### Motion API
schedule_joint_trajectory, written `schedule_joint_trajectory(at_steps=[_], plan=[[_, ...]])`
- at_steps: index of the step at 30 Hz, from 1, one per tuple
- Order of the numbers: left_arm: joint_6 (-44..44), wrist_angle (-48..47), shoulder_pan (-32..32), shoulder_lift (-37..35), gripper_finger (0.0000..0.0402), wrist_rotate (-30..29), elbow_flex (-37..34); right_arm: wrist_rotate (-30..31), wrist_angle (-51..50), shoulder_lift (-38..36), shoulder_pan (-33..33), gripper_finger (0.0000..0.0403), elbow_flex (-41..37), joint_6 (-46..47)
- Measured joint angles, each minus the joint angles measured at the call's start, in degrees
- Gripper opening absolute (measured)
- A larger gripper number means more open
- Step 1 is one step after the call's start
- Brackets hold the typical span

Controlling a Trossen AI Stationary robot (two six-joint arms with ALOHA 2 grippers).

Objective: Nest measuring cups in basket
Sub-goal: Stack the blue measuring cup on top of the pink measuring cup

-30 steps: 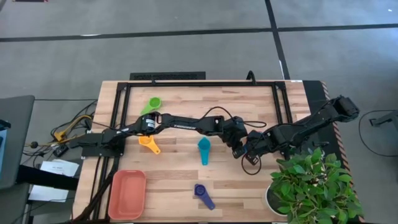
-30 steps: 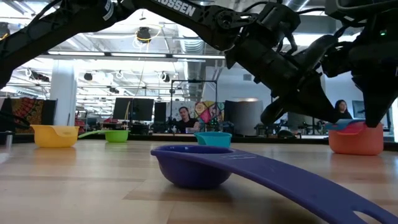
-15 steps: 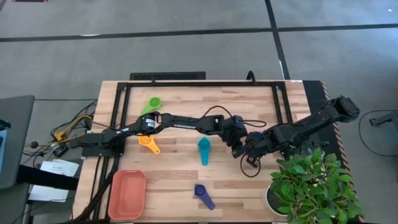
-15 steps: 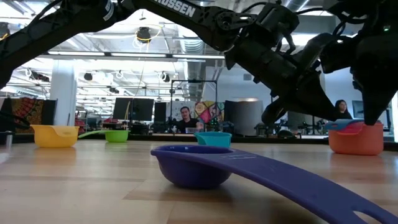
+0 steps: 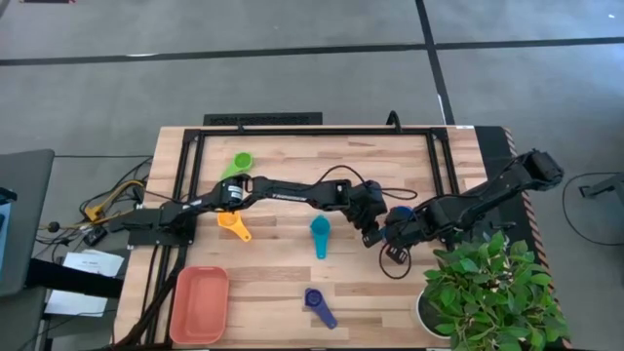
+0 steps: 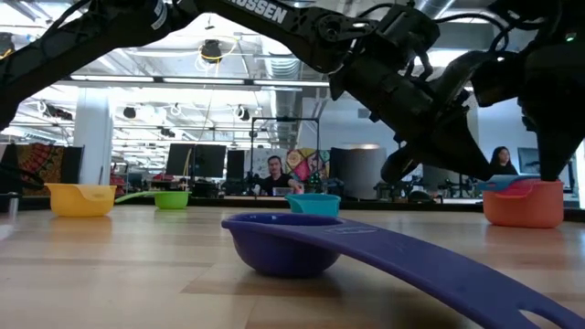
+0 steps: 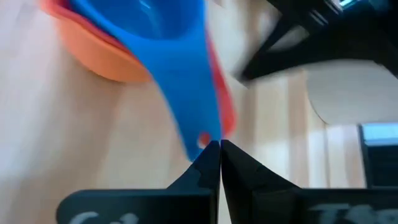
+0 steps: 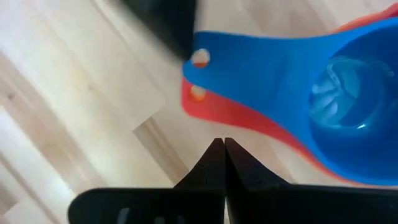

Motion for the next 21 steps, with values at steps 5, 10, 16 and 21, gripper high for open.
schedule_joint_trajectory(at_steps=[5, 10, 16, 21], plan=[[0.5, 0.1, 0.4, 0.0, 0.0000, -3.1, 0.0, -0.2, -0.6, 0.5, 0.2, 0.0007, -0.3, -0.3], [0.7, 0.5, 0.3, 0.0, 0.0000, -3.6, 0.0, 0.1, -1.1, 0.5, -0.2, 0.0008, -0.3, -0.6], [1.2, 0.6, 0.5, 0.0, 0.0000, -3.3, 0.3, 0.6, -0.9, 0.5, -2.8, 0.0007, -0.3, -3.8], [2.1, 0.4, 0.4, -0.2, 0.0000, -1.7, 2.8, 0.8, -0.8, 0.5, -6.1, 0.0007, -0.3, -6.9]])
